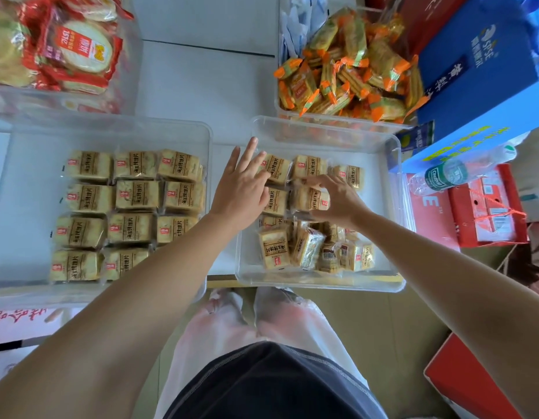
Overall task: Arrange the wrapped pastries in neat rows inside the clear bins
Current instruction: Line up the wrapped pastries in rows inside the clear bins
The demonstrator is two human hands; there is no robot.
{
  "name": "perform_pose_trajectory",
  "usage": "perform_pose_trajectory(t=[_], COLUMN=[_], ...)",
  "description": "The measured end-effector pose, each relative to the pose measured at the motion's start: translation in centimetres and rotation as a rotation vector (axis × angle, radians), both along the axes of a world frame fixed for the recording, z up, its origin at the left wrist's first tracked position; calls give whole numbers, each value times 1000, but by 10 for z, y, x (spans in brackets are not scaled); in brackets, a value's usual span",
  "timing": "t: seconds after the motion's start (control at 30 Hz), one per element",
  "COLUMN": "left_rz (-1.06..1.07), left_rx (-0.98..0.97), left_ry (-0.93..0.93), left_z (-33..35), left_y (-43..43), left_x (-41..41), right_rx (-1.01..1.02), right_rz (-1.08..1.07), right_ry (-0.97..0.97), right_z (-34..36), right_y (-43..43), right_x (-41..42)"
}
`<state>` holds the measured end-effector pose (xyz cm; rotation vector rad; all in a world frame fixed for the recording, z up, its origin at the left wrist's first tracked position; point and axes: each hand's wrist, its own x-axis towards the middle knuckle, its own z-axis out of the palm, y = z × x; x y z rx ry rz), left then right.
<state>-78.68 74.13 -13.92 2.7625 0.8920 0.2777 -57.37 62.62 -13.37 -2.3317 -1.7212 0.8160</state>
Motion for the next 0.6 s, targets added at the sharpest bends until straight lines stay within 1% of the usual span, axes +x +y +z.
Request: perform_pose_trajectory(t=[0.07,0.17,0.23,0.37,0.5,0.6], left_rz=[2,0,-1,6,-1,-12], left_rx=[-9,-6,-11,-21,-9,4], left_ry=[-8,-6,-1,1,-10,-4], left_z=[-1,-2,-2,-4,-6,-5], left_y=[-1,0,0,-1,0,0], left_x=[1,1,1,1,1,1], right_rx=[-75,-51,-44,-59,-62,-27], right_rz=[1,-28,-22,27,31,26], right_ry=[38,81,66,-36,-4,-53], right_z=[2,-2,-8,-20,-21,-17], right_y=[-4,-4,-2,-1,-2,-1], right_x=[-1,-4,-5,-4,-3,-3])
